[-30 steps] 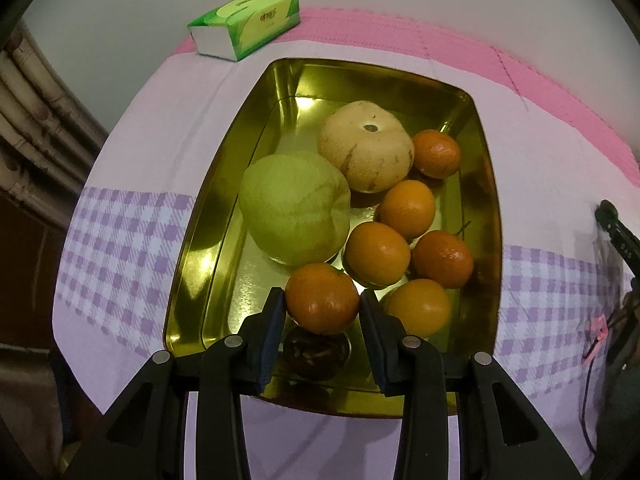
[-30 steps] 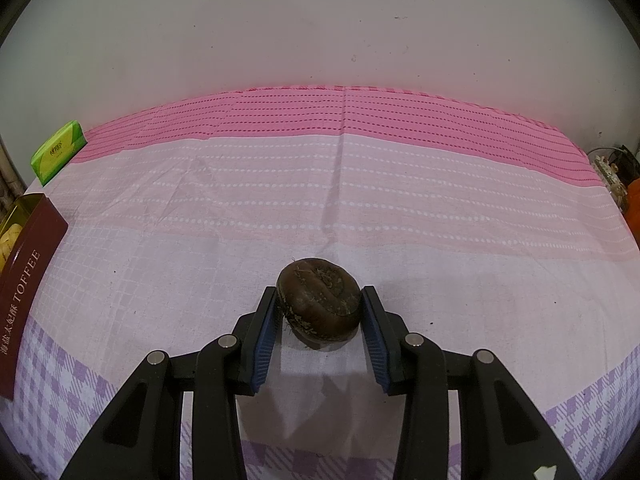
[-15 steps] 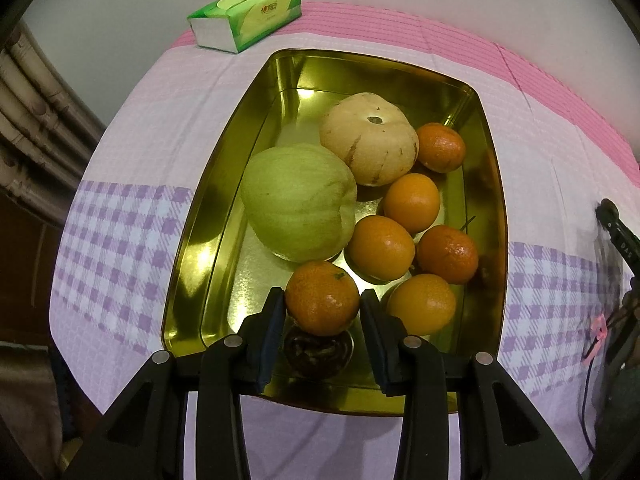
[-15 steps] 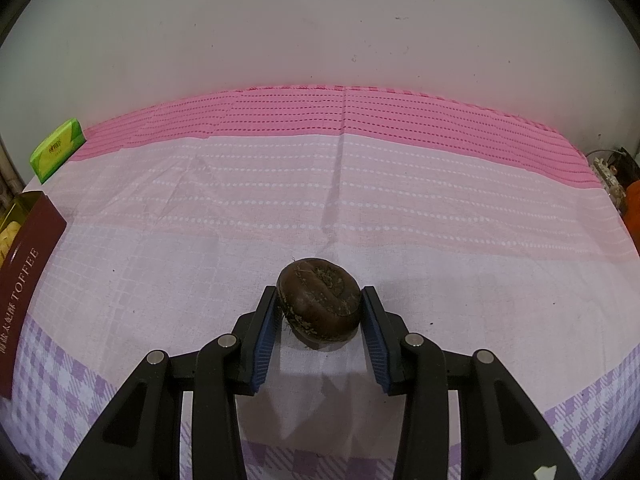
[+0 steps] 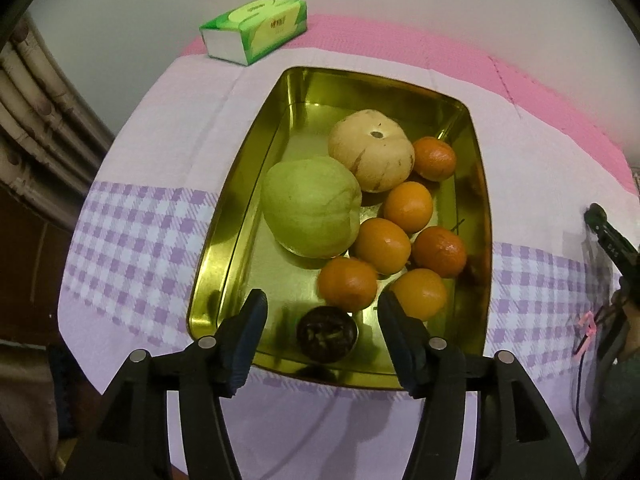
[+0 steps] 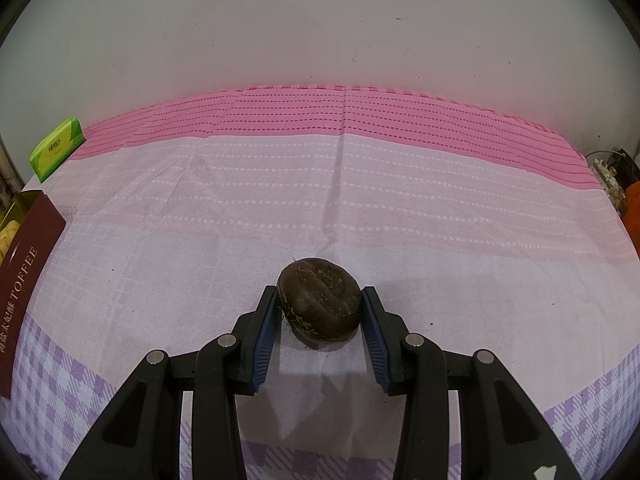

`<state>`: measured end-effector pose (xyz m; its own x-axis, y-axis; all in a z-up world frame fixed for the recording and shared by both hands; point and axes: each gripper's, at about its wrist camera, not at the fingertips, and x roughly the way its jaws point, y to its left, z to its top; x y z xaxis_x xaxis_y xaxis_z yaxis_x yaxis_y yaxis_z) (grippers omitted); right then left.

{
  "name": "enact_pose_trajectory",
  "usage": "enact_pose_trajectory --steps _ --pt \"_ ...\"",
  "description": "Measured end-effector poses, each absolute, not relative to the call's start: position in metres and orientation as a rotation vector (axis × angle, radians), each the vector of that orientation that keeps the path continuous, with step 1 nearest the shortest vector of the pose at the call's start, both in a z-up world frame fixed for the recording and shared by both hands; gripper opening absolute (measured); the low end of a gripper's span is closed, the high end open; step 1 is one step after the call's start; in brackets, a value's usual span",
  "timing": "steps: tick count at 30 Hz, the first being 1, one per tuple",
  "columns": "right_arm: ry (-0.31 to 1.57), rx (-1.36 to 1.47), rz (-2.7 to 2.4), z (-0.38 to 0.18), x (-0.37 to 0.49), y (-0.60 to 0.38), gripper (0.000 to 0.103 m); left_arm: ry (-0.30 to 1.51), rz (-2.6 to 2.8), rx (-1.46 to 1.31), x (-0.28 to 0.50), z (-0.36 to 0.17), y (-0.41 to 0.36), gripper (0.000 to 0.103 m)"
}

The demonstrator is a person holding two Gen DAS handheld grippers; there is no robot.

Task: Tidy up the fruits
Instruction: 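Carry the passion fruit into the gold tin and open the right tool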

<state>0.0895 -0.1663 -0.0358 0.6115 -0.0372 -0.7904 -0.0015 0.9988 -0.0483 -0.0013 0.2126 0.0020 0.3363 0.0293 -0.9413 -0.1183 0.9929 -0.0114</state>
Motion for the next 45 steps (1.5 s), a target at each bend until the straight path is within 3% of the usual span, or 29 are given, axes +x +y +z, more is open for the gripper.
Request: enact_pose_trajectory --steps 21,45 --pt "0.915 -0.044 -0.028 -0.035 0.092 -0.166 0.037 1.058 0.249 -0.097 -0.001 0.033 0.253 0.071" --pt "0.943 -0.082 -0.016 -0.016 0.085 -0.138 0.036 1.058 0.284 -0.143 -0.003 0.024 0.274 0.08"
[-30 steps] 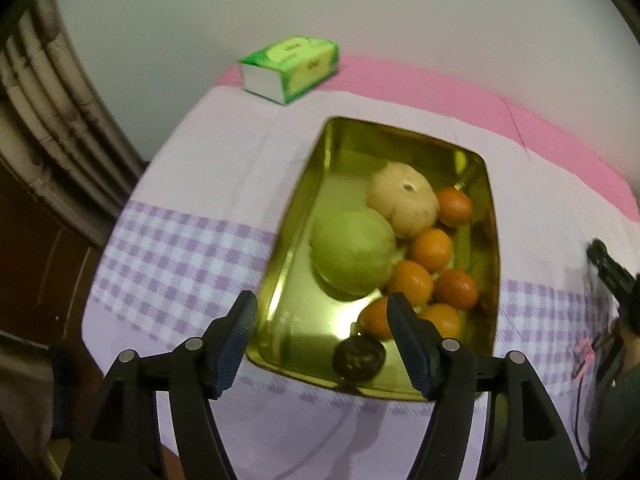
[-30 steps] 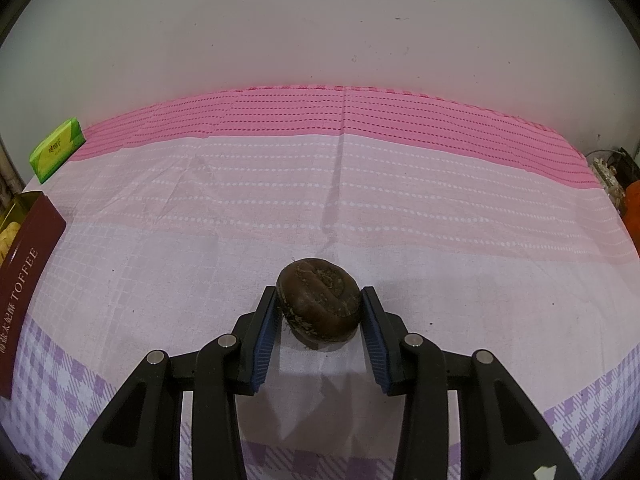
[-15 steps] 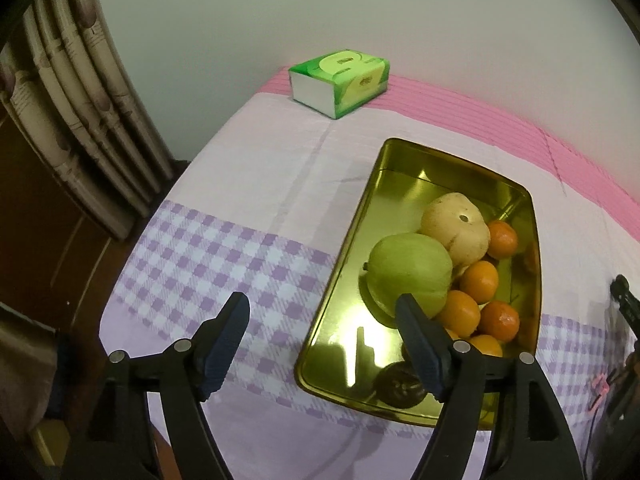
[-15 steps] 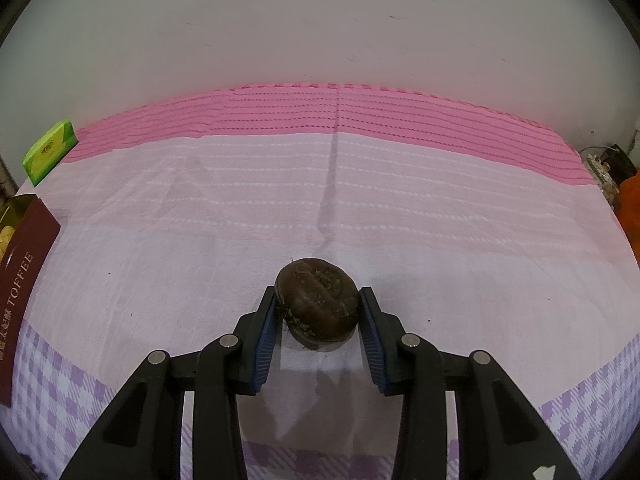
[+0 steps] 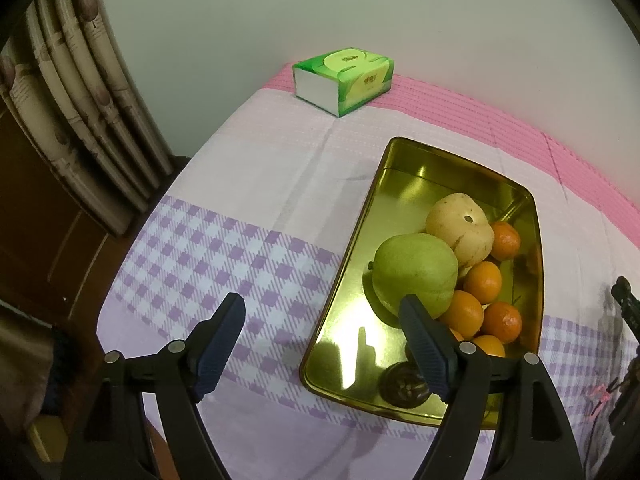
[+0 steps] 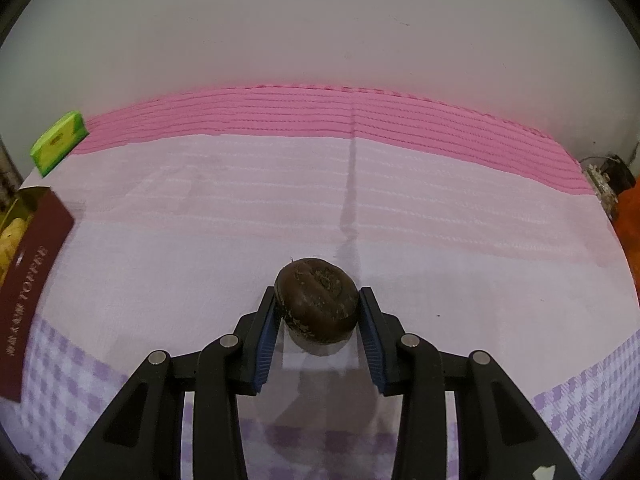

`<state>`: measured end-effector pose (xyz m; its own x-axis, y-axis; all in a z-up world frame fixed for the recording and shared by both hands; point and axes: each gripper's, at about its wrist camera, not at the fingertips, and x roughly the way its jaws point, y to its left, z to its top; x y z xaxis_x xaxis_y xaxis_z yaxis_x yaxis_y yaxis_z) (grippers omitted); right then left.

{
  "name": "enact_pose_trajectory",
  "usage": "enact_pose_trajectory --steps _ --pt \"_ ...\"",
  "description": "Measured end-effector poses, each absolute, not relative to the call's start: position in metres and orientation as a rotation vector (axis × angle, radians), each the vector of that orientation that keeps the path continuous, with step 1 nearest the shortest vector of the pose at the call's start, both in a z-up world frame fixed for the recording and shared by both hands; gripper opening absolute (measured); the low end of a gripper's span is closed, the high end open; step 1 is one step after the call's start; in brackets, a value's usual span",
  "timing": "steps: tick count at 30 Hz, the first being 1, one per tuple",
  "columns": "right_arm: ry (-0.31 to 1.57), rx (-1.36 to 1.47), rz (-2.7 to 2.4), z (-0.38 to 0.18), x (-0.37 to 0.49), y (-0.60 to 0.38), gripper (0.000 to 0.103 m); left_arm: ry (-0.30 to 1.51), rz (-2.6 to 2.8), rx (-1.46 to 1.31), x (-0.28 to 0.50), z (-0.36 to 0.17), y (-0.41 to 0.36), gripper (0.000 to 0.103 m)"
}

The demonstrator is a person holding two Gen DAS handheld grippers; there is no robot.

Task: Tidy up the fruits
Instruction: 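Carry the passion fruit into the gold tin and open the right tool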

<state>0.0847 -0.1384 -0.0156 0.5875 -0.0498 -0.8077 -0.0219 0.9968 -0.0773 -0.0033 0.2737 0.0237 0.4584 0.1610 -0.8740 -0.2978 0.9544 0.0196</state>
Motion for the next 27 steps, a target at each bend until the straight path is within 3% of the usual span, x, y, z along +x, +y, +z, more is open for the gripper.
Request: enact_pose_trajectory --steps 27 --pt "0.882 -0.172 0.364 0.03 0.064 0.021 0.036 1.073 0.31 -0.208 -0.007 0.023 0.289 0.082"
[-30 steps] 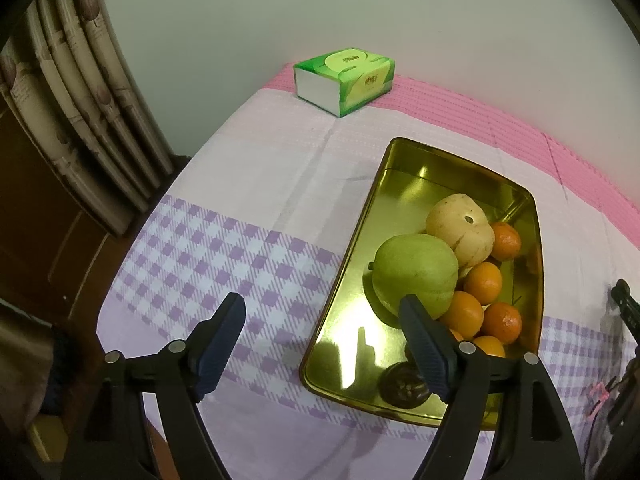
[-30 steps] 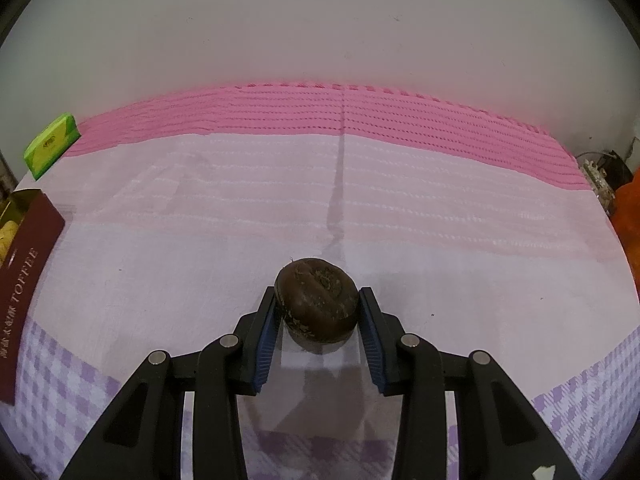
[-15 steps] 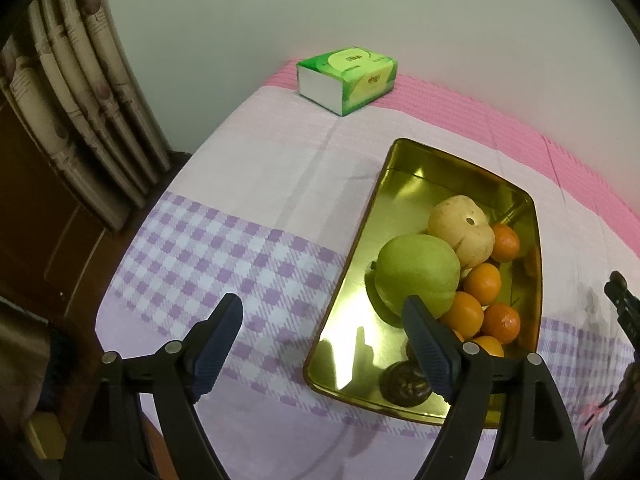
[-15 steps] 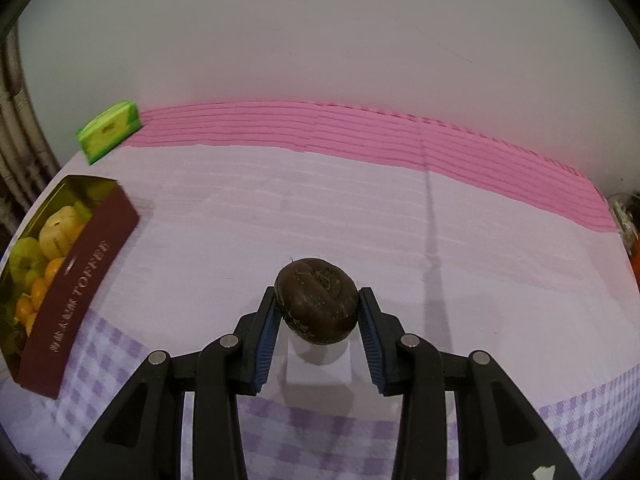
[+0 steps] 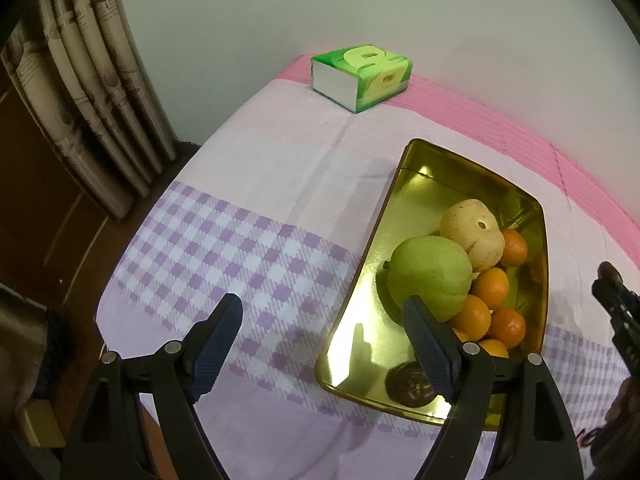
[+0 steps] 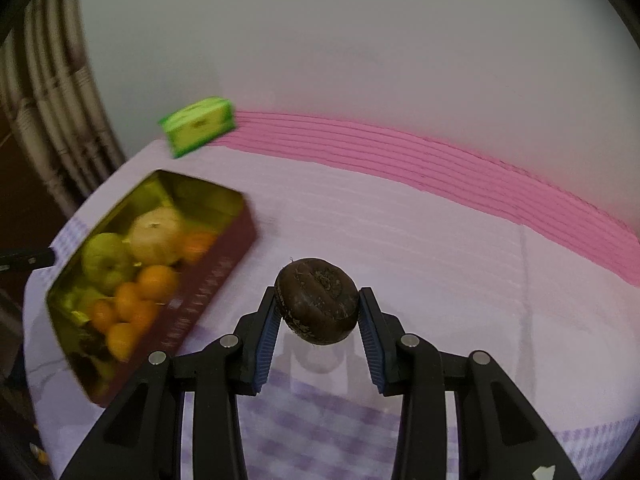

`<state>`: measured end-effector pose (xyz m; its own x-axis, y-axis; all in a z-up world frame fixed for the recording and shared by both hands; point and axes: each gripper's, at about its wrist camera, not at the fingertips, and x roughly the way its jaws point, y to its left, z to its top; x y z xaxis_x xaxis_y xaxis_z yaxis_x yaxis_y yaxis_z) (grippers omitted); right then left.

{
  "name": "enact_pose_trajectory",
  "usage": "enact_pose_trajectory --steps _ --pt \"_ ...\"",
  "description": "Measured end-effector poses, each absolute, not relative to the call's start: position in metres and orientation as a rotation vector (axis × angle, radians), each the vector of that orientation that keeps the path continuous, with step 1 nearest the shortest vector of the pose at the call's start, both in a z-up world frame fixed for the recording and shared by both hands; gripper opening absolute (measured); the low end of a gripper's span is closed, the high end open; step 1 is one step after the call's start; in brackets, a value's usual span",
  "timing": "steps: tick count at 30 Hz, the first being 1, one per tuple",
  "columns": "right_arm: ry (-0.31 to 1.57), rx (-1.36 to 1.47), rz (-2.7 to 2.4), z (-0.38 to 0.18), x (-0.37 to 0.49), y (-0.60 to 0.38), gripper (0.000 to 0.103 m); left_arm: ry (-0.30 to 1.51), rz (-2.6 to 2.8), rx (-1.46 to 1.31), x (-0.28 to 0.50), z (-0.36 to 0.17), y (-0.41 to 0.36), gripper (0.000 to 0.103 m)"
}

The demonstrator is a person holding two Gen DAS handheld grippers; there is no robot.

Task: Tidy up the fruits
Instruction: 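Carry the passion fruit into the gold tin and open the right tool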

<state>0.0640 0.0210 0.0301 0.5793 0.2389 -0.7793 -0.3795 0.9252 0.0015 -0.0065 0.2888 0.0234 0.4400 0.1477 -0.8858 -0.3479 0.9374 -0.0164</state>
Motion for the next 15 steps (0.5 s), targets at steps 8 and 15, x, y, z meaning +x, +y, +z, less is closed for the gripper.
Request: enact_pose_trajectory --steps 8,15 --pt "0.874 -0.213 0.503 0.031 0.053 0.084 0.036 1.061 0.333 -0.233 -0.011 0.029 0.297 0.082" --pt "0.894 -0.247 0.588 0.02 0.048 0.123 0.036 1.058 0.365 -0.25 -0.019 0.033 0.306 0.082"
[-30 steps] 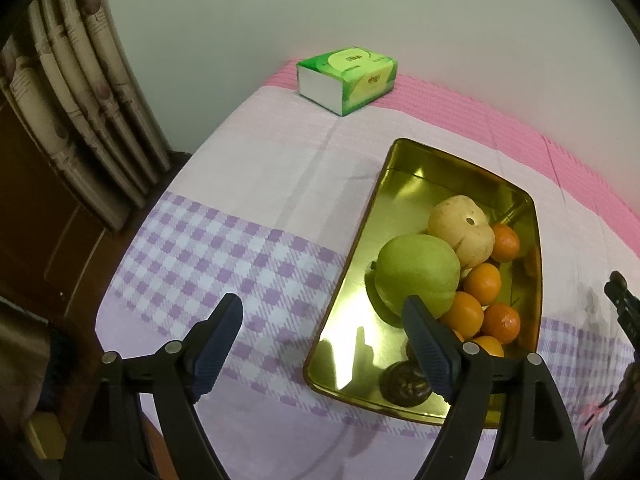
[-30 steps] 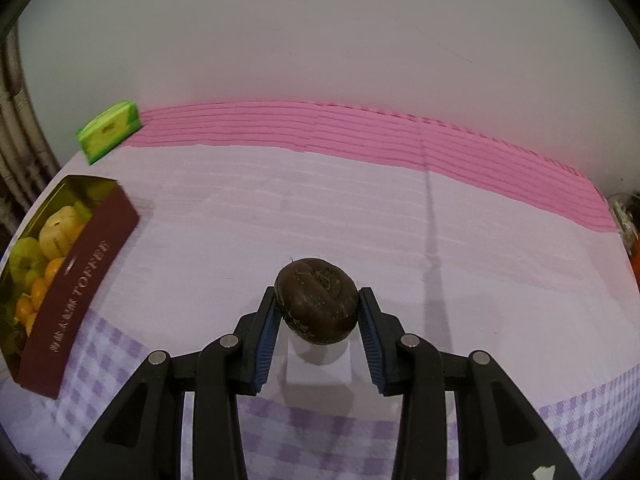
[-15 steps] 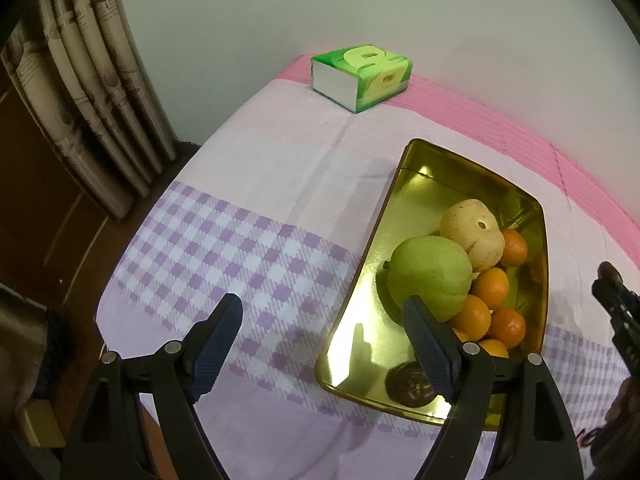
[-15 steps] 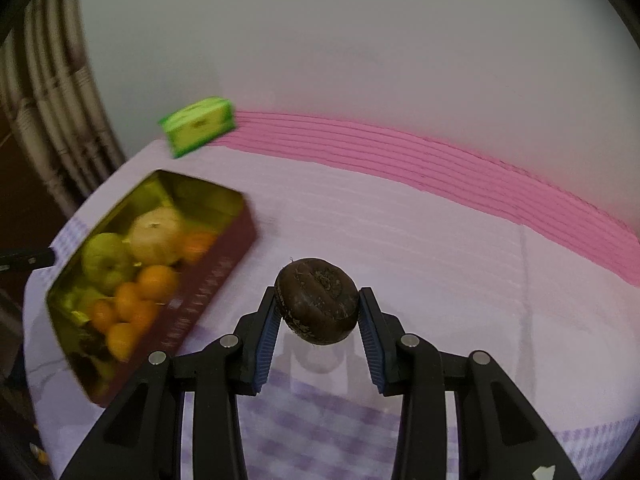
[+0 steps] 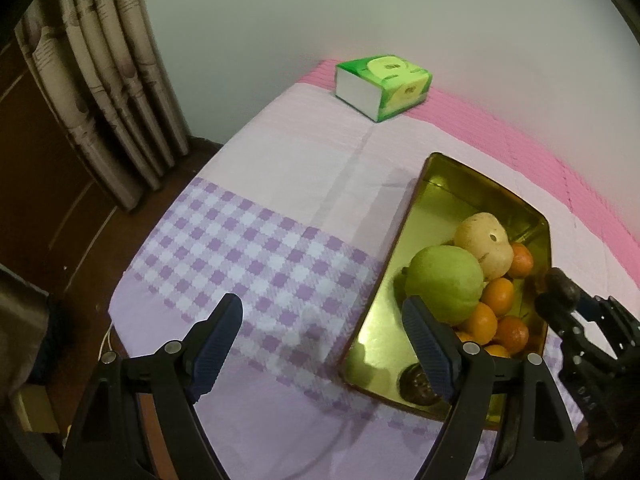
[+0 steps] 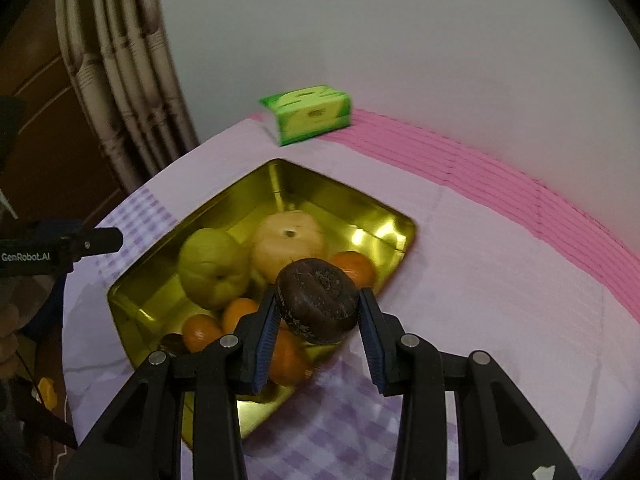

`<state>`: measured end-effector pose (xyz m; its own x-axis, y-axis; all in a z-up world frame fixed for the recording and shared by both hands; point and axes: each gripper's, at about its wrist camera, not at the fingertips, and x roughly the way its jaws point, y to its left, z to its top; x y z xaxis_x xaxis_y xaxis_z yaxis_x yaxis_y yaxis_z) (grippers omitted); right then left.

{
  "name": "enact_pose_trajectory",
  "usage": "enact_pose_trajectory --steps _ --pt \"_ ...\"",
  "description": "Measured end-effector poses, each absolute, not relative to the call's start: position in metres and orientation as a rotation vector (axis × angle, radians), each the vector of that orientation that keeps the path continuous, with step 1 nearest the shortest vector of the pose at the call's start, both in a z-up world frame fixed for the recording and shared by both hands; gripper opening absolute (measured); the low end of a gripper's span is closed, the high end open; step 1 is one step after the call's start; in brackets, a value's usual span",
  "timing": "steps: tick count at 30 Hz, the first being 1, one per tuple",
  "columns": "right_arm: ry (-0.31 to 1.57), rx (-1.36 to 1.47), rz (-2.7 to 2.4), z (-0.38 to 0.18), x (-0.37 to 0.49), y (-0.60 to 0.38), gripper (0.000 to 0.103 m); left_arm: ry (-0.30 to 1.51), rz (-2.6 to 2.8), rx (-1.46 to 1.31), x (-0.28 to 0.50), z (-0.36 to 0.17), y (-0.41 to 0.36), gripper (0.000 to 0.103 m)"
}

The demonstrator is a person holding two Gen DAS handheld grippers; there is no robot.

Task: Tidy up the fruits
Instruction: 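Carry the passion fruit into the gold tin and open the right tool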

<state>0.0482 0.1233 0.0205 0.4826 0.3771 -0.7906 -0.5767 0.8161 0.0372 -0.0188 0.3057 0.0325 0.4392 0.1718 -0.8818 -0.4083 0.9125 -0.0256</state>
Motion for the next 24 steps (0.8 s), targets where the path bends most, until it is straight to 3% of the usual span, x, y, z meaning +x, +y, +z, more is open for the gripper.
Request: enact_pose_trajectory --steps 24 --pt "0.945 -0.297 0.606 -0.011 0.064 0.155 0.036 1.093 0.41 -0.286 -0.03 0.024 0.319 0.082"
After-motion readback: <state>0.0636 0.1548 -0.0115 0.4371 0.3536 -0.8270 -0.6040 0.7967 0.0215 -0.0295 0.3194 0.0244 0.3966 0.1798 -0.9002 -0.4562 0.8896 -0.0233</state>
